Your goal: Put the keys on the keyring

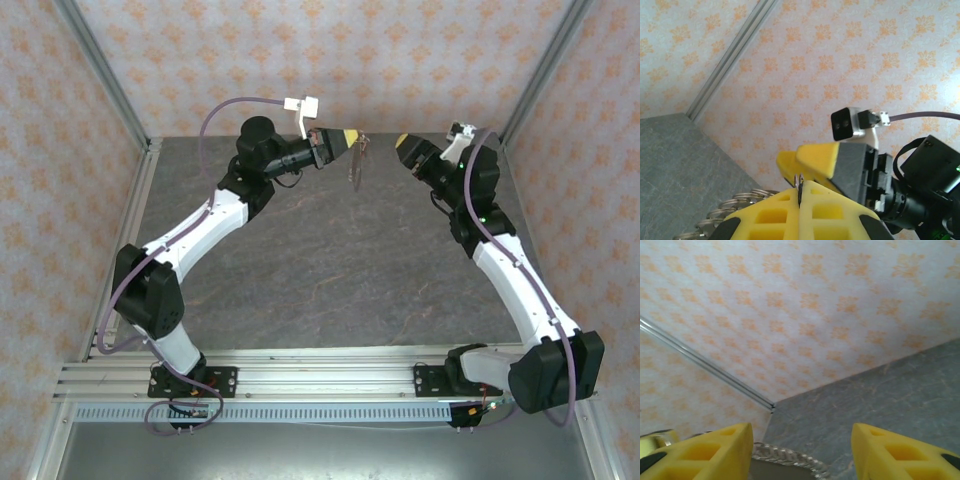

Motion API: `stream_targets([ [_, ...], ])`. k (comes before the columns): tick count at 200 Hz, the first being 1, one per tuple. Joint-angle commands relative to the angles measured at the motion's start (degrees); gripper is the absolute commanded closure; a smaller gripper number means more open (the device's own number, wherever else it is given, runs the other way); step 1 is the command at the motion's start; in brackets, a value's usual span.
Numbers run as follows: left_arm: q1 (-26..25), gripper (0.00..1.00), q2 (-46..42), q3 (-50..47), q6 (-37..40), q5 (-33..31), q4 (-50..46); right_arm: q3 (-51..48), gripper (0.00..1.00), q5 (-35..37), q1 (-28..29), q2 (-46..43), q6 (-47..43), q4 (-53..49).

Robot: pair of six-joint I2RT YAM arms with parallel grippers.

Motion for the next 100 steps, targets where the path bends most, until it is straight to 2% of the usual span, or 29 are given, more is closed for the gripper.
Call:
stream_targets([
  [1, 0.05, 1.00, -2.83, -0.55, -0.97, -0.55, 5.34, 0.15, 0.46, 1.36, -0.04, -0.64, -2.54, -1.88],
  [31, 0.05, 1.00, -3.07, -1.43, -1.78, -0.68, 7.58, 0.16, 0.46, -2.21, 0.72, -0.57, -2.39, -2.36],
  [100, 0.05, 1.00, -2.52, -1.87, -3.36, -0.35, 9.69, -2.14, 0.46, -1.51, 4.62, -2.85, -5.28, -0.80],
])
